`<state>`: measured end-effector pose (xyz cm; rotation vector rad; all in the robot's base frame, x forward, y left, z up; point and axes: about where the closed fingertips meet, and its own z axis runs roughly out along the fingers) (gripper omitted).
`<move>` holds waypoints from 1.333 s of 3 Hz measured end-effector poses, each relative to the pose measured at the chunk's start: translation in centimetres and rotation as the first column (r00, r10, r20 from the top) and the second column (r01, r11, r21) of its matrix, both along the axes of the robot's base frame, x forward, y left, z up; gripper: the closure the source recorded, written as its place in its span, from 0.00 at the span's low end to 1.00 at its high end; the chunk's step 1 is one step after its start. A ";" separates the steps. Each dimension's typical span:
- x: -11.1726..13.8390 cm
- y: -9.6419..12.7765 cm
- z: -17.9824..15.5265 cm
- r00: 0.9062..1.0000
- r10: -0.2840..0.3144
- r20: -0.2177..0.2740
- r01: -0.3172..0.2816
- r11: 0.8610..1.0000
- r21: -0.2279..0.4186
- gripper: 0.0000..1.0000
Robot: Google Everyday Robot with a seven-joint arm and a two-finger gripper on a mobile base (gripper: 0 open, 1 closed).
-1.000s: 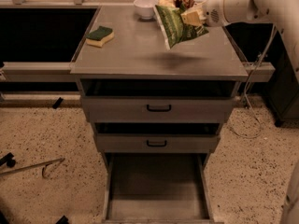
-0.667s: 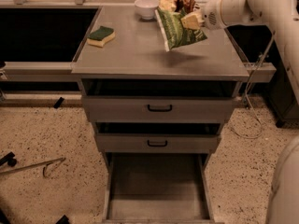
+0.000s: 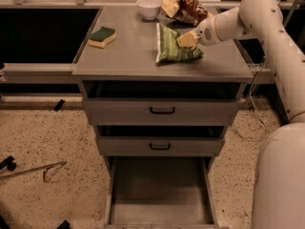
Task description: Pick green jalapeno chip bag from bottom drawer and place on counter
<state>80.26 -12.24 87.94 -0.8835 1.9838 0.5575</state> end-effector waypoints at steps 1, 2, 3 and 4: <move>-0.1 0.1 -0.3 1.000 0.006 -0.008 -0.006 1.000 0.000 0.81; -0.1 0.1 -0.3 1.000 0.006 -0.008 -0.006 1.000 0.000 0.58; -0.1 0.1 -0.3 1.000 0.006 -0.008 -0.006 1.000 0.000 0.35; -0.1 0.1 -0.3 1.000 0.006 -0.009 -0.006 1.000 0.000 0.12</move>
Offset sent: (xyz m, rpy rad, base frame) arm -0.0012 0.0013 -0.0029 -0.0005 0.0084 0.0062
